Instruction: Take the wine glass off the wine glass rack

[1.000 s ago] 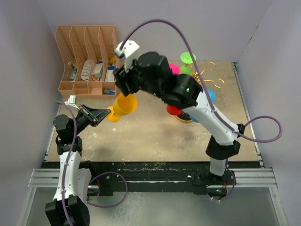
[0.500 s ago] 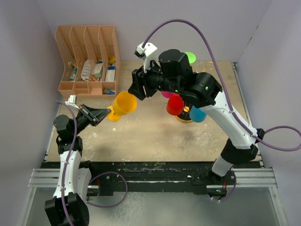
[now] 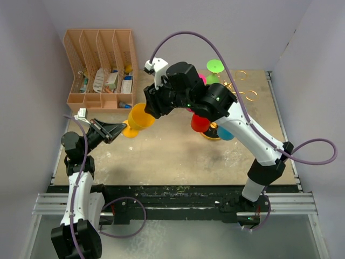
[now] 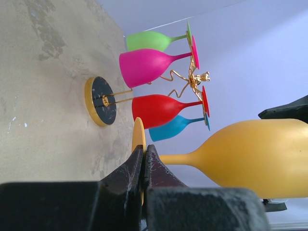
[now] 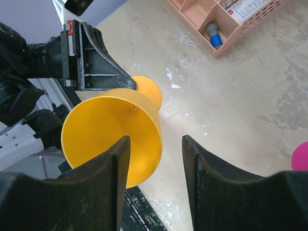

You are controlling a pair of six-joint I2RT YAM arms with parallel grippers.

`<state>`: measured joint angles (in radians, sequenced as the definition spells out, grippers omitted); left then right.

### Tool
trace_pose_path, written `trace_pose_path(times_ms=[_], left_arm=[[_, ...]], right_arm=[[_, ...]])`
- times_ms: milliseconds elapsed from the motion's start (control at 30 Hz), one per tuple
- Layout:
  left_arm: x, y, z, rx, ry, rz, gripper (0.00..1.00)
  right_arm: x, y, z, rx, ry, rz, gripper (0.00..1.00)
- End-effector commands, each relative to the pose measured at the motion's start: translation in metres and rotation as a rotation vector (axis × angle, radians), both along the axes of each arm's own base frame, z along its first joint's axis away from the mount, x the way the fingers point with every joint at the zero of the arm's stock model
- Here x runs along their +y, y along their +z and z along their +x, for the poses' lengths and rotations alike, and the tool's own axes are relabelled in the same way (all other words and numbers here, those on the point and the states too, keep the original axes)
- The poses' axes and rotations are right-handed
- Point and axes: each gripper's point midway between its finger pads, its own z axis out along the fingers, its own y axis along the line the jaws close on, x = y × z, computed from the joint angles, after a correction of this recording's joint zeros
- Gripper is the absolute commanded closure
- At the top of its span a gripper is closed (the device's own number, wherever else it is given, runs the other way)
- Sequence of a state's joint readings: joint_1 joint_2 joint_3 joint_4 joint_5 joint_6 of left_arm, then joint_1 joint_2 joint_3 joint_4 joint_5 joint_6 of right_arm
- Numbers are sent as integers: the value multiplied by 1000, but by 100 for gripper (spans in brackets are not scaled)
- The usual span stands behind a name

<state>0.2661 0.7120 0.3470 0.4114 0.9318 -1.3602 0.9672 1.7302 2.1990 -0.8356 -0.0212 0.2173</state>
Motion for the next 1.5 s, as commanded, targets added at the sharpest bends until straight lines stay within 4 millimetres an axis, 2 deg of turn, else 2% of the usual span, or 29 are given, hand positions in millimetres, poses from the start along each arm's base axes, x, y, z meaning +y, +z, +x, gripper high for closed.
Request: trace_pose_path(times_ms=[0, 300, 333, 433, 467, 500, 567, 600, 667, 733, 833, 900, 1033, 1233, 1467], left_arm=[[-1, 16, -2, -74, -10, 9, 100], [-2, 22, -2, -88, -16, -2, 100], [-2, 23, -2, -91, -14, -2, 100], [-1, 28, -1, -100, -14, 4, 100], [-2, 30, -1, -107, -17, 10, 100], [-1, 33, 0, -116, -14, 24, 93], [1, 40, 4, -121, -5, 77, 69], [3, 44, 6, -111, 4, 112, 61], [10, 52, 12, -95, 44, 220, 51], [30, 60, 20, -50, 161, 364, 40], [64, 70, 16, 36, 335, 563, 38], [81, 81, 9, 70, 422, 649, 38], [94, 110, -4, 56, 496, 727, 38], [88, 144, -4, -39, 494, 727, 38], [70, 199, -1, -249, 488, 605, 38]], right_arm=[[-1, 2, 4, -10, -12, 4, 53], [5, -11, 13, 1, -19, -32, 67], [5, -11, 14, 0, -19, -34, 72], [3, -7, 18, -14, -39, -24, 100], [2, -4, 21, -23, -51, -18, 100], [0, 0, 23, -35, -64, -12, 100], [-4, 12, 27, -62, -86, 12, 100], [-7, 19, 28, -77, -97, 29, 100], [-11, 34, 32, -105, -121, 63, 100], [-16, 47, 35, -129, -140, 89, 100], [-13, 52, 41, -141, -139, 101, 100], [2, 40, 40, -106, -86, 87, 100], [42, -10, 56, -11, -27, 8, 100], [65, -47, 85, -1, -75, -32, 100], [80, -79, 94, 39, -76, -55, 100]])
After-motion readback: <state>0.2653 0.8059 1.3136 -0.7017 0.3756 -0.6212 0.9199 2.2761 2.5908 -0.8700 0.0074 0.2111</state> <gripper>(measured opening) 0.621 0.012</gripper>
